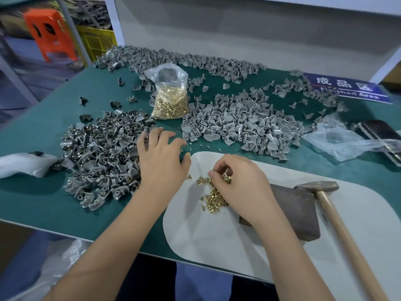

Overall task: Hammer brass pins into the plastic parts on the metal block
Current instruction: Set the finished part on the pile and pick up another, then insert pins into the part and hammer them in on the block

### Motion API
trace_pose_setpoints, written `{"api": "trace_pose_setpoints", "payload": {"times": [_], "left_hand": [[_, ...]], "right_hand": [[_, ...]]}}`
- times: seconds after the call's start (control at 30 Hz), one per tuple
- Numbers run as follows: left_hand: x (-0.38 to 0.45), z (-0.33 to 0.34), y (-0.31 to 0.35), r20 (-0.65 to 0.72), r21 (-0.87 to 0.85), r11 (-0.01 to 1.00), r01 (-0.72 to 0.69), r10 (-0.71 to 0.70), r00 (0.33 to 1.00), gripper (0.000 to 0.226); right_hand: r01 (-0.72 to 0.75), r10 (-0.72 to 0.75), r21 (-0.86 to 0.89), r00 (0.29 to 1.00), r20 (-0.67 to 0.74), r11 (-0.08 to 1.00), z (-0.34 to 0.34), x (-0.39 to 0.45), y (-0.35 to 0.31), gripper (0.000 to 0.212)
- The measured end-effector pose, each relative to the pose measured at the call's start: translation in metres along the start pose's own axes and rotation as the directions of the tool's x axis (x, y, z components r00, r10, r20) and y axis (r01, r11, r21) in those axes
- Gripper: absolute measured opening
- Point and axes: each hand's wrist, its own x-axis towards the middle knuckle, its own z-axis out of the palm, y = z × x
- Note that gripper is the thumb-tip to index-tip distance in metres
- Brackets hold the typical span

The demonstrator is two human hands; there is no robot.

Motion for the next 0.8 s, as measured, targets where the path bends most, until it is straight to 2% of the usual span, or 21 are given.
{"api": "trace_pose_setpoints", "payload": {"times": [0.17,0.3,0.37,0.43,0.5,0.57,0.63,0.7,0.8], "left_hand": [[0.013,0.001,-0.003,0.088,0.08,0.994,0.078,-0.085,0.993,0.019],[0.018,0.001,-0.003,0.13,0.118,0.992,0.038,-0.053,0.99,0.022],[0.018,0.001,-0.001,0.131,0.044,0.998,-0.047,0.041,0.991,0.021],[0.016,-0.001,0.002,0.118,-0.135,0.974,-0.182,0.198,0.973,0.016],[0.015,-0.004,0.003,0.158,-0.265,0.907,-0.328,0.376,0.913,0.015],[0.015,-0.004,0.003,0.197,-0.295,0.87,-0.395,0.46,0.866,0.014],[0.019,-0.005,0.003,0.137,-0.262,0.885,-0.386,0.43,0.892,0.016],[0.026,-0.008,0.004,0.054,-0.237,0.928,-0.288,0.309,0.95,0.016],[0.033,-0.012,-0.005,0.092,-0.208,0.969,-0.133,0.154,0.984,0.018]], "right_hand": [[-0.009,0.009,0.012,1.0,0.003,1.0,-0.001,0.001,-0.002,0.011],[-0.034,0.035,0.085,0.999,-0.008,0.996,-0.002,0.002,-0.003,0.008],[-0.052,0.061,0.145,0.996,-0.058,0.988,-0.003,0.003,-0.002,0.009],[-0.066,0.078,0.143,0.994,-0.081,0.988,-0.004,0.003,-0.003,0.009],[-0.06,0.061,0.016,0.996,-0.067,0.998,-0.002,0.003,-0.005,0.006],[-0.034,0.028,-0.132,0.999,-0.047,0.991,0.0,0.003,-0.008,0.004],[-0.042,0.037,-0.165,0.999,-0.035,0.985,0.001,0.003,-0.009,0.003],[-0.094,0.09,-0.144,0.995,-0.033,0.985,0.0,0.004,-0.008,0.004],[-0.142,0.14,-0.128,0.99,-0.027,0.981,0.0,0.007,-0.006,0.007]]}}
